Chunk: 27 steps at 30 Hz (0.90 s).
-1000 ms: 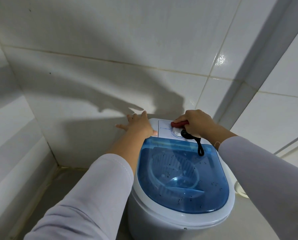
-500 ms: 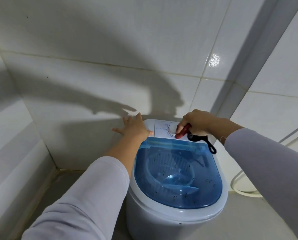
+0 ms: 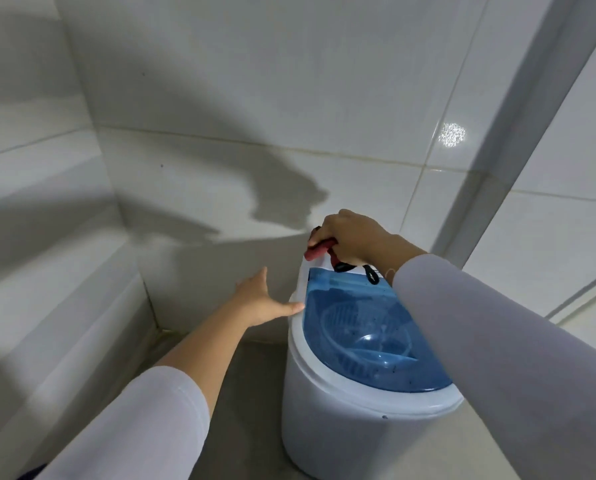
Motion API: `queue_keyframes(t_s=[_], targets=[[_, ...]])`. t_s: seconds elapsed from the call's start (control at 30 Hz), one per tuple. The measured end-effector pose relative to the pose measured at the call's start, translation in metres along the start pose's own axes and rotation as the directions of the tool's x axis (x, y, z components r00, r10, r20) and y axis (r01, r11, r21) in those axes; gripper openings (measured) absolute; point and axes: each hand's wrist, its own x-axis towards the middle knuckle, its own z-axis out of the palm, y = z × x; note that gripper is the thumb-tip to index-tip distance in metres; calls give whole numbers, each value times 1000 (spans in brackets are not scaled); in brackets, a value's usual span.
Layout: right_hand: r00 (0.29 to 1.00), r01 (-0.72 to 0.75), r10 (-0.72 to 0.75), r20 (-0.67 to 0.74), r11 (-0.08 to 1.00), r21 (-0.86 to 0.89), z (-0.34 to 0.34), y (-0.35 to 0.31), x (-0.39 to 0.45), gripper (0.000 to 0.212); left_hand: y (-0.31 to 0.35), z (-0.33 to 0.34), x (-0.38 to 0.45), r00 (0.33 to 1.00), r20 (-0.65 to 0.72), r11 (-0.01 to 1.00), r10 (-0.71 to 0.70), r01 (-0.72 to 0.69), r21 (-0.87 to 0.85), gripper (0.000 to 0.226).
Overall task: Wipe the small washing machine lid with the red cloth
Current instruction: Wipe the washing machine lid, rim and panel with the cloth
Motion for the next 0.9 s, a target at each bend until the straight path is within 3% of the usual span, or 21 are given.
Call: queue_keyframes(t_s=[0.07, 0.13, 0.23, 0.3, 0.37, 0.57, 0.73, 0.9], targets=[[995, 92, -98, -27, 982, -163, 12, -12, 2, 50, -4, 1, -10, 997, 73, 1000, 17, -18, 8, 126], [993, 119, -113, 37, 969, -218, 23, -17, -1, 51, -4, 2, -18, 993, 109, 999, 40, -43, 20, 126], [989, 16, -10, 151, 999, -36, 29, -18, -8, 46, -1, 4, -22, 989, 136, 997, 64, -70, 40, 125], [990, -79, 57, 129, 980, 181, 29, -20, -11, 43, 1, 5, -21, 986, 155, 996, 56, -66, 58, 127], [990, -121, 96, 106, 955, 272, 31, -22, -13, 52, 3, 5, -19, 984, 175, 994, 25, -43, 98, 128], [988, -142, 137, 77, 988, 61, 60, -28, -14, 46, 13, 4, -13, 979, 184, 953, -83, 24, 302, 130], [984, -162, 142, 107, 965, 206, 63, -25, -10, 43, 17, 4, -8, 966, 216, 933, -141, 57, 356, 131], [988, -144, 132, 79, 975, 170, 61, -24, -9, 42, 15, 5, -8, 968, 202, 927, -149, 66, 369, 133]])
